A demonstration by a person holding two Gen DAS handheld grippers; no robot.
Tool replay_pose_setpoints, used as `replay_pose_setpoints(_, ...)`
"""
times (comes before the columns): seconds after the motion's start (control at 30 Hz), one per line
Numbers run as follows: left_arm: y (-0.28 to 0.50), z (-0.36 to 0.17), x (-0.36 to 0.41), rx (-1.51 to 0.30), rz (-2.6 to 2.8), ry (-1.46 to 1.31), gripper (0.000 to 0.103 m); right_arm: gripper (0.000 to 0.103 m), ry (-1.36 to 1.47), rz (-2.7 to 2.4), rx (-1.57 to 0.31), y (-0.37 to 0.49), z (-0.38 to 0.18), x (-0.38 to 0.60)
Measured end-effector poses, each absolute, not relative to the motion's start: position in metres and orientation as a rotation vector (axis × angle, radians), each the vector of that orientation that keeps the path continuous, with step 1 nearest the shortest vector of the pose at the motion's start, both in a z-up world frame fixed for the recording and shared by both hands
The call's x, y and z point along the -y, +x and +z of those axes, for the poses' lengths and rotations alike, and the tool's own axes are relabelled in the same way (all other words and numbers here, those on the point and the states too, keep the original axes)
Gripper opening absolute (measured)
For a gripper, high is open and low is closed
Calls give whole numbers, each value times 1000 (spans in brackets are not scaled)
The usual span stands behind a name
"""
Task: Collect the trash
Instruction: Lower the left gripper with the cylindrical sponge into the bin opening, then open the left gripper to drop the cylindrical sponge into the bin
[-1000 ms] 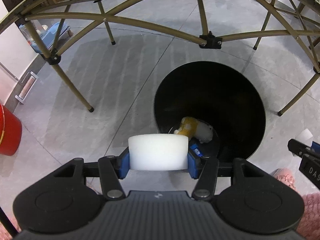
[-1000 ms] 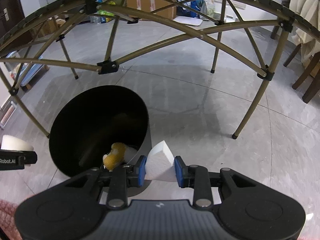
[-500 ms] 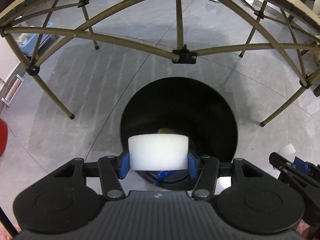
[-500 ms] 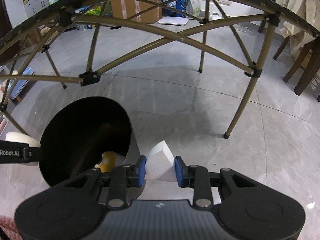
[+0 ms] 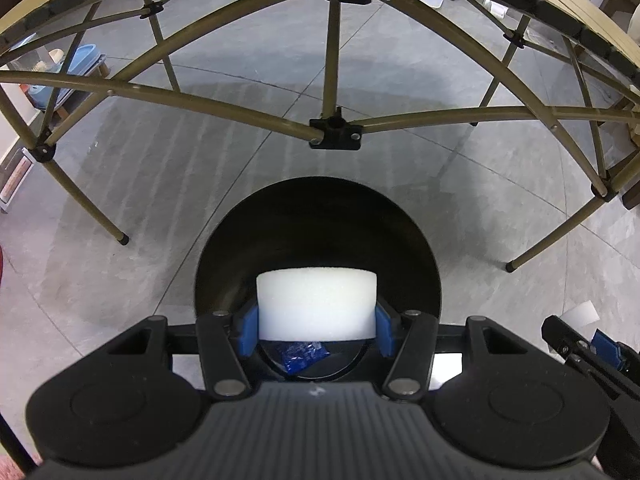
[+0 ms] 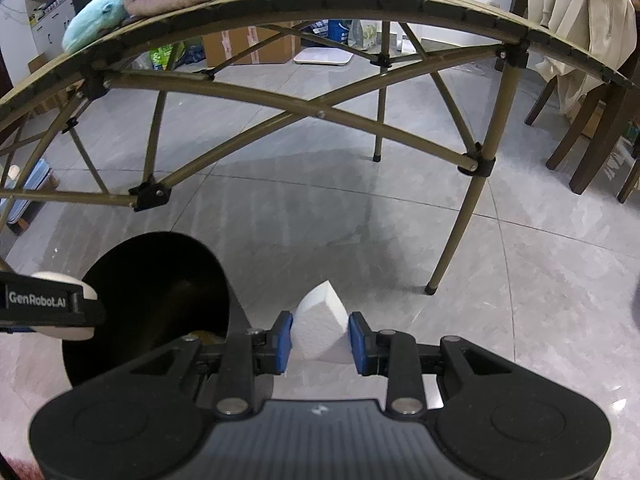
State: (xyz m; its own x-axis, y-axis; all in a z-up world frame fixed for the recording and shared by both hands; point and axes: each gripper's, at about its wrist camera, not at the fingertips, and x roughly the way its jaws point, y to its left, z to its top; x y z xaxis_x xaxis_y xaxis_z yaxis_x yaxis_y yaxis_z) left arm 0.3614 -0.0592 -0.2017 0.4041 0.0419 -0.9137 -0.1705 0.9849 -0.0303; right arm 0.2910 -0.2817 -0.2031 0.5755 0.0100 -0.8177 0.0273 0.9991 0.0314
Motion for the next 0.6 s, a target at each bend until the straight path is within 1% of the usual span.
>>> replay_pose_setpoints(0.33,380,-219,69,-1172,165,-126,55,29,54,-44,-954,322,-204,291)
replay_pose_setpoints(0.6,388,-234,64,-1200,198,-127,57,29,41,-27,-971,334,-216,286)
